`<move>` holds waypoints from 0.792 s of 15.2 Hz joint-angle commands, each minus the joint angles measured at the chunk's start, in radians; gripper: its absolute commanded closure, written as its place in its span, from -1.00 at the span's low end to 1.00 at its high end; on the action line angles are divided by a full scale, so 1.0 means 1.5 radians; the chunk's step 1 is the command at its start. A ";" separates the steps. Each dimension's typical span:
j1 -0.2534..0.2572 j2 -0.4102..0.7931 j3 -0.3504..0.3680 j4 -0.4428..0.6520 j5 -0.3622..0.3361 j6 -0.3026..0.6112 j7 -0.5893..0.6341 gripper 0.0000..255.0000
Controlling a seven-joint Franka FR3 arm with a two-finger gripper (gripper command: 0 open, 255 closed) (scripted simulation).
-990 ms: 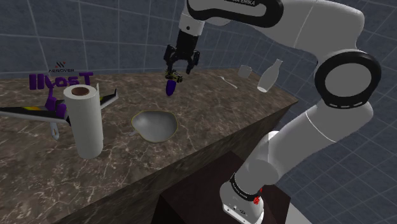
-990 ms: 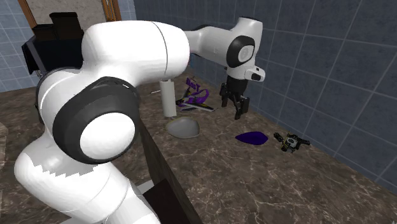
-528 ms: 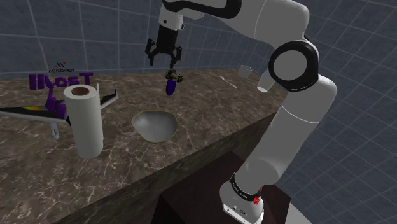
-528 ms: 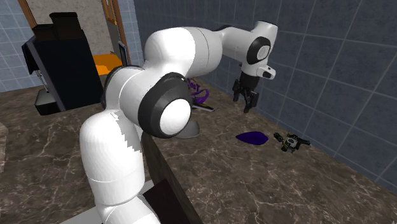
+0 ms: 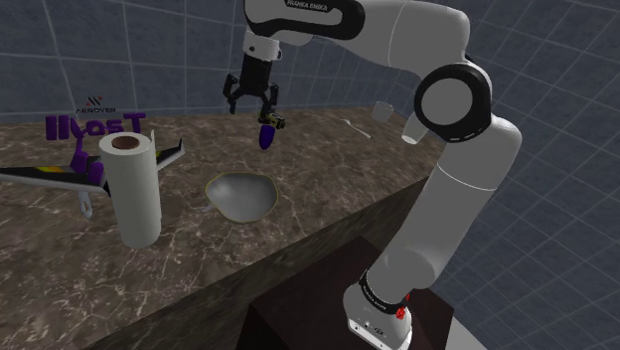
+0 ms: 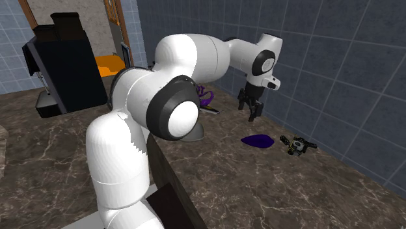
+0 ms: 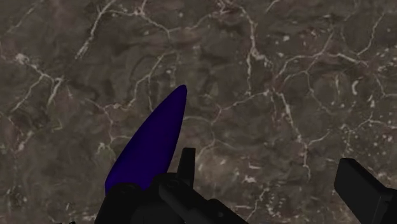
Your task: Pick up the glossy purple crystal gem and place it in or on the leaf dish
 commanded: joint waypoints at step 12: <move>0.001 0.000 0.000 -0.005 0.000 0.005 0.001 1.00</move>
